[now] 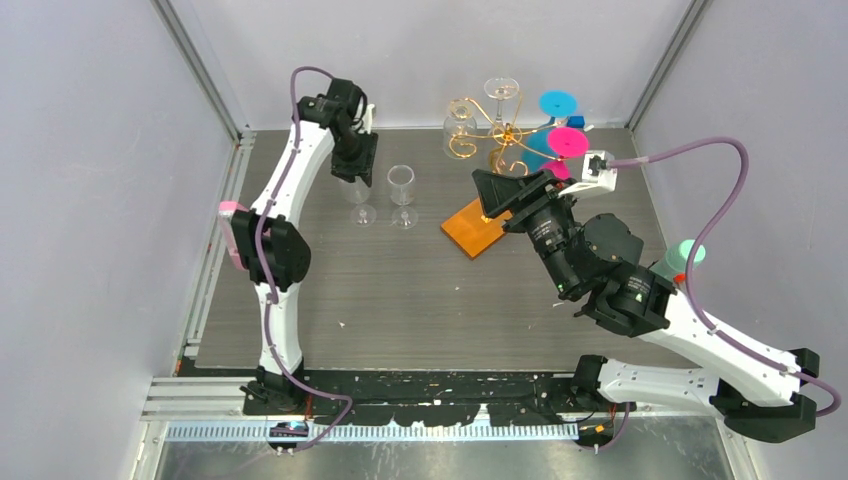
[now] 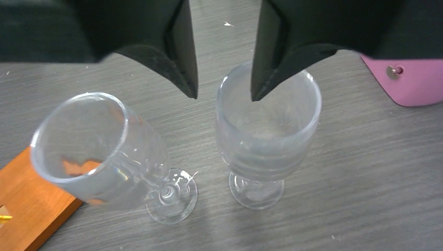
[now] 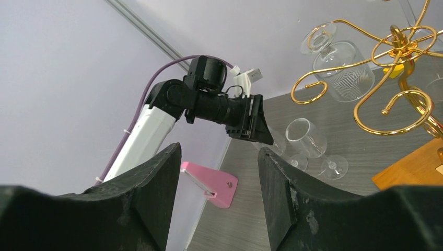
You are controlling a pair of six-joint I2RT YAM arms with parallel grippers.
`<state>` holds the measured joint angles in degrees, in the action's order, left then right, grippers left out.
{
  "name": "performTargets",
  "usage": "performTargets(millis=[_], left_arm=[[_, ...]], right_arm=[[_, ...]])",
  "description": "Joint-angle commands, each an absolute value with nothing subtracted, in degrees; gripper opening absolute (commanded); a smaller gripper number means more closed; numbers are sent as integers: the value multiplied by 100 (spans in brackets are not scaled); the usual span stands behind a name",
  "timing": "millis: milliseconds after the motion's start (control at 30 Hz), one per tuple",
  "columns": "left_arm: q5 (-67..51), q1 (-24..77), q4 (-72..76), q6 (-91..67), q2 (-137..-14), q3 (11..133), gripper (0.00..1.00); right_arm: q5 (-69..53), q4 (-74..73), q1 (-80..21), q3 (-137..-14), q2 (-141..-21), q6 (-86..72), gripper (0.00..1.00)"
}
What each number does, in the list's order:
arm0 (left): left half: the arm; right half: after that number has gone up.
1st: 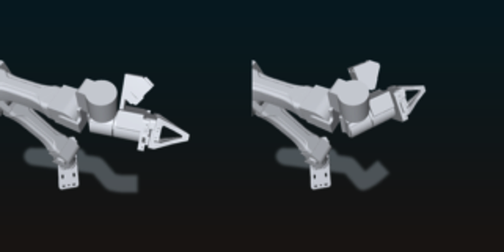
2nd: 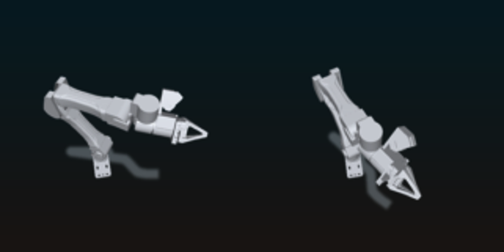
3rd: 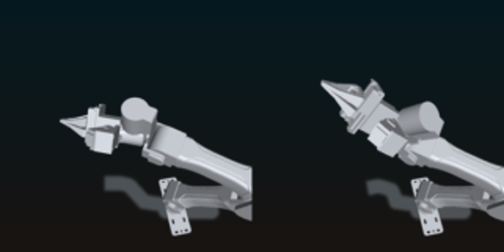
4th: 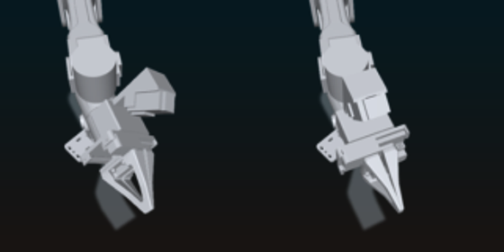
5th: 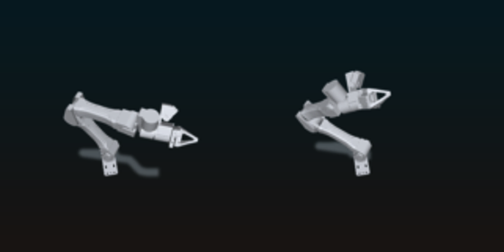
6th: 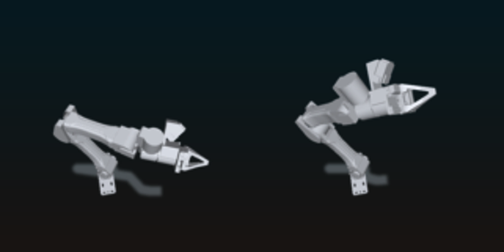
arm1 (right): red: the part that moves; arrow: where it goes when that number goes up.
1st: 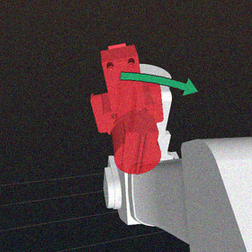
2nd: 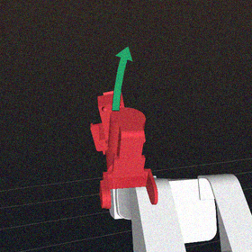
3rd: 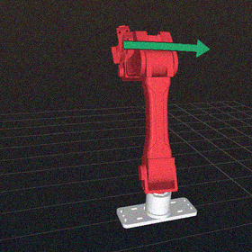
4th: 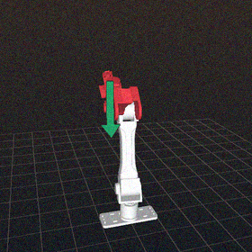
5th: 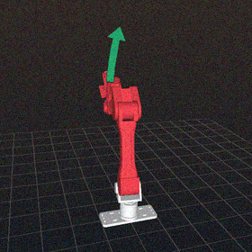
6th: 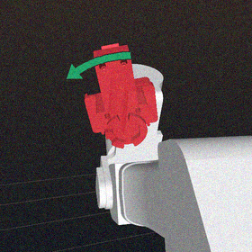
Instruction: Take the wine glass off the wine glass rack
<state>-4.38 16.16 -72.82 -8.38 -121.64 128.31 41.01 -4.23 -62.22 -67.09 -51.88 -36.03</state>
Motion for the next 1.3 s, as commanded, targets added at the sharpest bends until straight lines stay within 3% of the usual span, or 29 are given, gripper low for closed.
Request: performTargets(millis=[0, 367, 500, 567, 700, 1000, 1267], left_arm=[[-458, 1600, -7475, -727, -11856, 13407, 48], [-592, 1591, -7175, -683, -10526, 13277, 70], [-997, 1591, -6743, -741, -9694, 12391, 82], [-1141, 1591, -6384, -763, -9146, 11855, 94], [-1265, 1591, -6086, -759, -8466, 11256, 98], [-1645, 1591, -5246, -1042, -7202, 9626, 100], [-1644, 1591, -4590, -1072, -6384, 8327, 100]], right_arm=[[4359, -373, -6249, -6980, -5151, -3491, 61], [4862, -1359, -6249, -7735, -5283, -2928, 64], [5206, -1730, -6247, -8299, -5570, -1844, 73], [5677, -1323, -6238, -8350, -5743, -565, 76], [6094, -899, -5928, -8614, -6298, 756, 81], [3555, -4244, -3043, -10864, -7547, -1254, 83], [999, -5252, -1093, -11403, -8236, -2421, 83]])
